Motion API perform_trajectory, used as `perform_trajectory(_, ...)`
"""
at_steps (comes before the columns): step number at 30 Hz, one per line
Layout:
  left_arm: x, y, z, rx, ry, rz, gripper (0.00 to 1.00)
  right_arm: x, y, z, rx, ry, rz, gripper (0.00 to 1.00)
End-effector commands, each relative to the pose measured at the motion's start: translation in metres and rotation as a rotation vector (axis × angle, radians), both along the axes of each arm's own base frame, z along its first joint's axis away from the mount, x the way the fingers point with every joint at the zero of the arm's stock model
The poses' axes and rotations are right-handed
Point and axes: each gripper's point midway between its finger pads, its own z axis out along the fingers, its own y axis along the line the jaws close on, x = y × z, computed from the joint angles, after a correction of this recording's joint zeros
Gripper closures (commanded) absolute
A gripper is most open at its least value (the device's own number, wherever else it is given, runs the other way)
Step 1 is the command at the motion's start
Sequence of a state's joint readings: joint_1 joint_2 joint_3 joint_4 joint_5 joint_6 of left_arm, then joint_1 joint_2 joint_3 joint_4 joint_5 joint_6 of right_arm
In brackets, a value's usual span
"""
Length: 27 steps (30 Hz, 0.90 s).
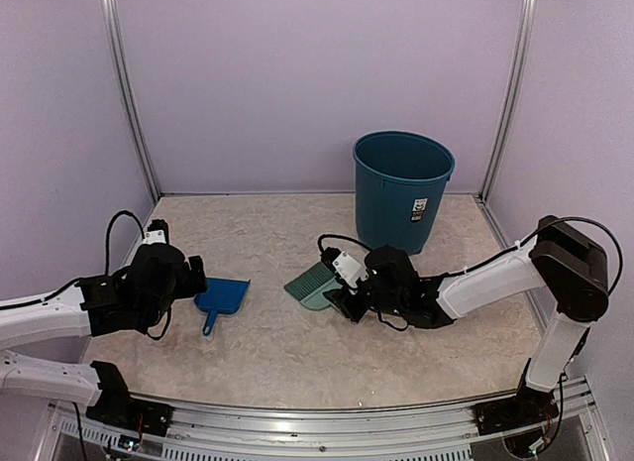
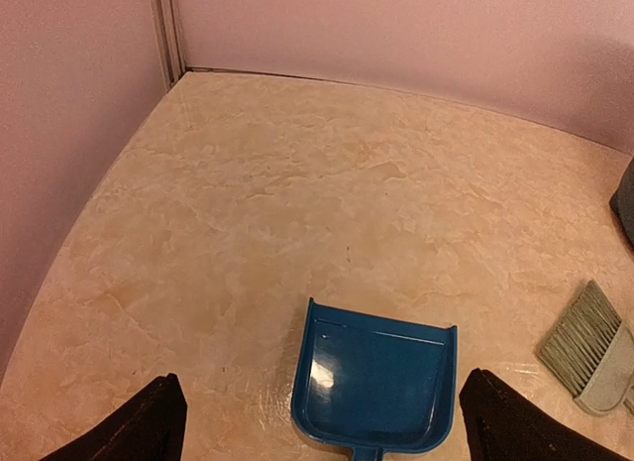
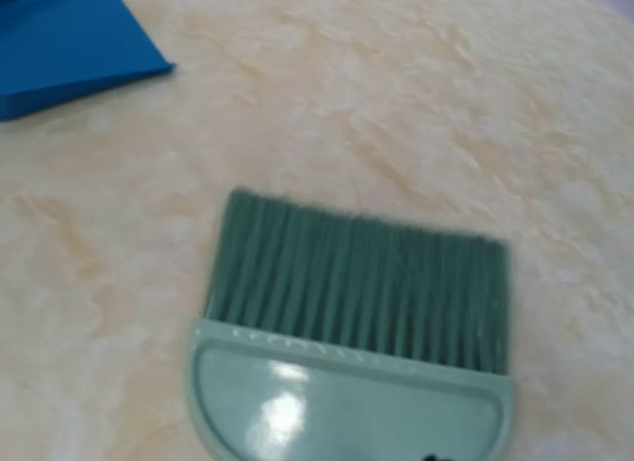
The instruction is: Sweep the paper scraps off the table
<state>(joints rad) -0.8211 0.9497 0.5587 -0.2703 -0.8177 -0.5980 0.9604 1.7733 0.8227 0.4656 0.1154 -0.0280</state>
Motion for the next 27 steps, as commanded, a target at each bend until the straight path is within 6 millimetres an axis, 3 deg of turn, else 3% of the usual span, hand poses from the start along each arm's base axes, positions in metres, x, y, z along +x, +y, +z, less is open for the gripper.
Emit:
perform_trajectory(1, 0.001, 0.005, 0.002, 0.016, -0.009, 0.016, 0.04, -0.008, 0.007, 0.028, 0.083, 0.001, 0.044, 0.52)
perform_trajectory(6, 0.004, 0.005, 0.013, 0.013, -0.037, 0.018, 0.04, -0.008, -0.007, 0.058, 0.147, -0.032, 0.046, 0.45)
perform_trajectory(10, 0.009, 0.003, 0.030, 0.013, -0.074, 0.028, 0.04, -0.001, -0.033, 0.082, 0.209, -0.041, -0.005, 0.37)
perform_trajectory(15, 0.018, 0.011, 0.049, 0.040, -0.137, 0.067, 0.02, 0.009, -0.086, 0.115, 0.260, -0.111, -0.123, 0.18)
perform_trajectory(19, 0.032, 0.026, 0.058, 0.036, -0.175, 0.112, 0.02, 0.018, -0.136, 0.131, 0.275, -0.175, -0.278, 0.10)
perform_trajectory(27, 0.051, 0.077, 0.068, 0.049, -0.292, 0.237, 0.02, 0.030, -0.223, 0.130, 0.261, -0.232, -0.587, 0.08)
